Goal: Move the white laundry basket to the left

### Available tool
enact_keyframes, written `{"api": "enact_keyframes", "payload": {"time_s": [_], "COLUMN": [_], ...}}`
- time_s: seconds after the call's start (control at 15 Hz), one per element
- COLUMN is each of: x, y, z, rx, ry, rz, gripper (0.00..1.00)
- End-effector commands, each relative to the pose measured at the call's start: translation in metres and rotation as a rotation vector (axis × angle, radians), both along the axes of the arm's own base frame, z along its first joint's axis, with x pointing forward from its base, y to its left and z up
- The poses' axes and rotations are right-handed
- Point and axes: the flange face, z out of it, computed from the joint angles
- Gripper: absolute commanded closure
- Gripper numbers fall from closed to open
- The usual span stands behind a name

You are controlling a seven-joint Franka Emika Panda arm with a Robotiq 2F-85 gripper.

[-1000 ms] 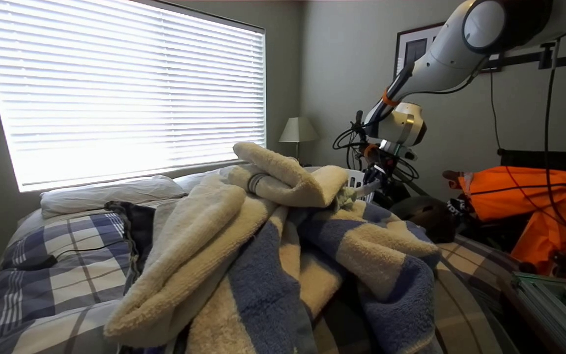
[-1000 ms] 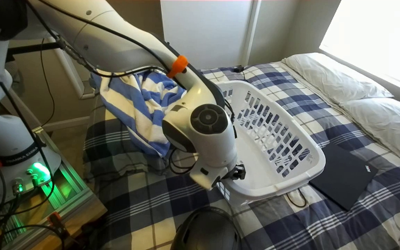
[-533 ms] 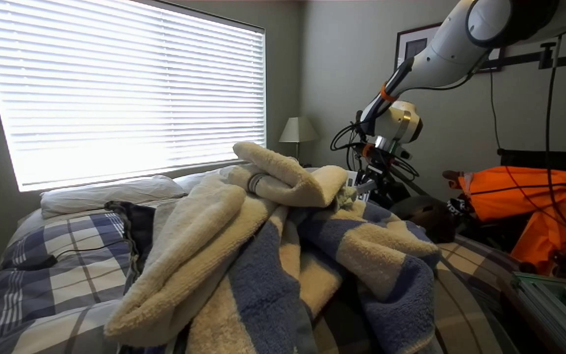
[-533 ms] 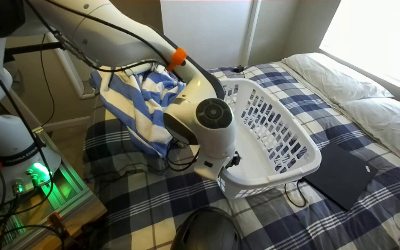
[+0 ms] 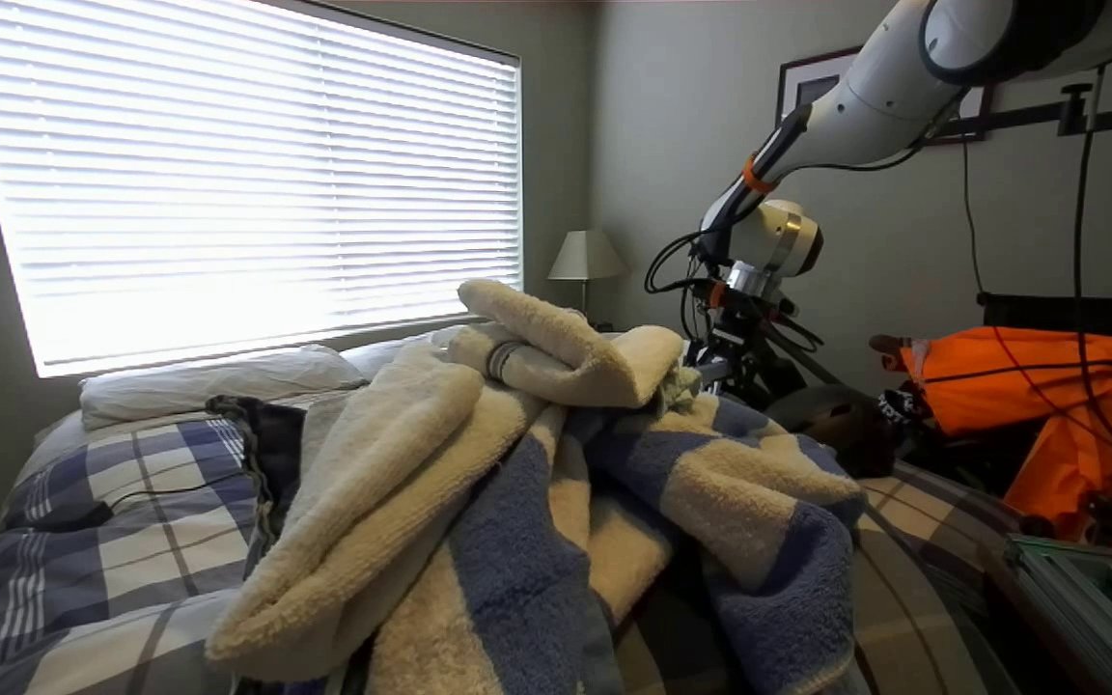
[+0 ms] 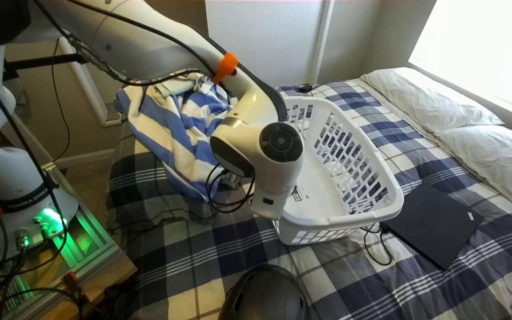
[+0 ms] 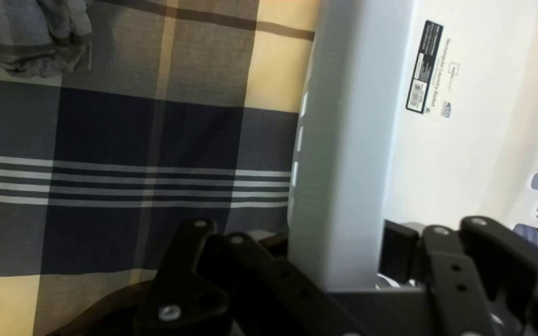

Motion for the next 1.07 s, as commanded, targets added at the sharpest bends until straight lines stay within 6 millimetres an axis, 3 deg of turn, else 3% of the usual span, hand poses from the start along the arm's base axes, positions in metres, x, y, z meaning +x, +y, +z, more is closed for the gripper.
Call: {"api": "enact_keyframes", "payload": {"time_s": [0.0, 0.4, 0.47, 1.0], "x": [0.012, 0.003, 0.0, 0.0], "y": [0.033, 0.04, 0.008, 0.008], "z": [-0.019, -0.026, -0.008, -0.008], "rx": [0.113, 0.098, 0.008, 0.006], "ry": [0.007, 0.016, -0.005, -0.006], "rz": [0.12, 0.231, 0.123, 0.135], "gripper": [1.0, 1.0, 1.0, 1.0]}}
